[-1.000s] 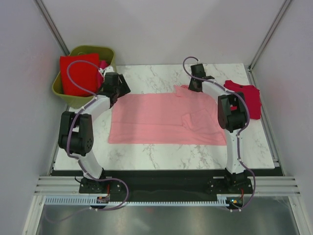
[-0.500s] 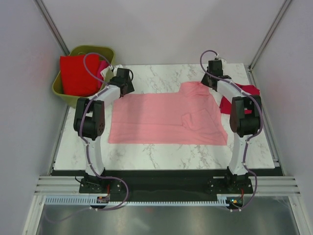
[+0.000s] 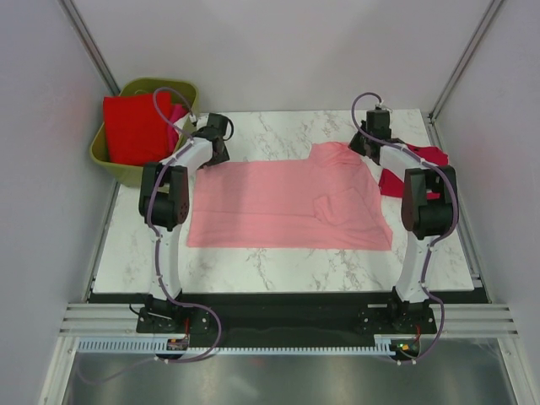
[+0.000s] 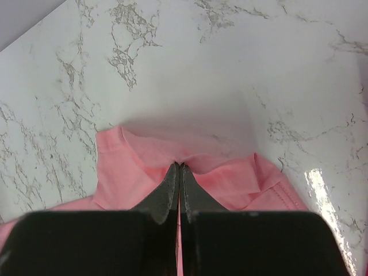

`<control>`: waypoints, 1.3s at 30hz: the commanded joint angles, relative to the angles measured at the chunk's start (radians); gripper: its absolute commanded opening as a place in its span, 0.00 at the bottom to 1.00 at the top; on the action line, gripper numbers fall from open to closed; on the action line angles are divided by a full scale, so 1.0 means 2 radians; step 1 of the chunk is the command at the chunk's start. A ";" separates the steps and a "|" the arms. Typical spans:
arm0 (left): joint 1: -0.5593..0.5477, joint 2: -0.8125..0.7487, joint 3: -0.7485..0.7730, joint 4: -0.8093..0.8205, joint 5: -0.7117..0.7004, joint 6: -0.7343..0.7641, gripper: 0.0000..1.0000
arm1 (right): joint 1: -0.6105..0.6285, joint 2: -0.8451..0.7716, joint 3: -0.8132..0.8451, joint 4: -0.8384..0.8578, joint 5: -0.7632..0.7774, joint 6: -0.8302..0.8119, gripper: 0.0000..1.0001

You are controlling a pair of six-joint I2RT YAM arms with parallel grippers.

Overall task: Fold and stack the t-shirts
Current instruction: Fold the tshirt

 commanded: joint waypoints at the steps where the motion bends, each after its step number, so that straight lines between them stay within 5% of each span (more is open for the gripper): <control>1: 0.011 0.011 0.027 -0.042 -0.036 -0.053 0.71 | -0.006 -0.034 -0.008 0.035 -0.020 0.013 0.00; 23: 0.046 0.048 0.087 -0.045 -0.002 -0.092 0.65 | -0.017 -0.053 -0.039 0.065 -0.050 0.026 0.00; 29: 0.049 0.044 0.079 -0.046 0.004 -0.097 0.40 | -0.017 -0.054 -0.048 0.075 -0.060 0.032 0.00; 36: 0.048 0.038 0.073 -0.045 -0.006 -0.100 0.38 | -0.020 -0.064 -0.052 0.071 -0.059 0.029 0.00; 38: 0.048 0.038 0.073 -0.045 -0.005 -0.099 0.43 | -0.023 -0.073 -0.056 0.070 -0.058 0.028 0.00; 39: 0.048 0.038 0.073 -0.045 -0.004 -0.099 0.55 | -0.023 -0.075 -0.059 0.070 -0.057 0.027 0.00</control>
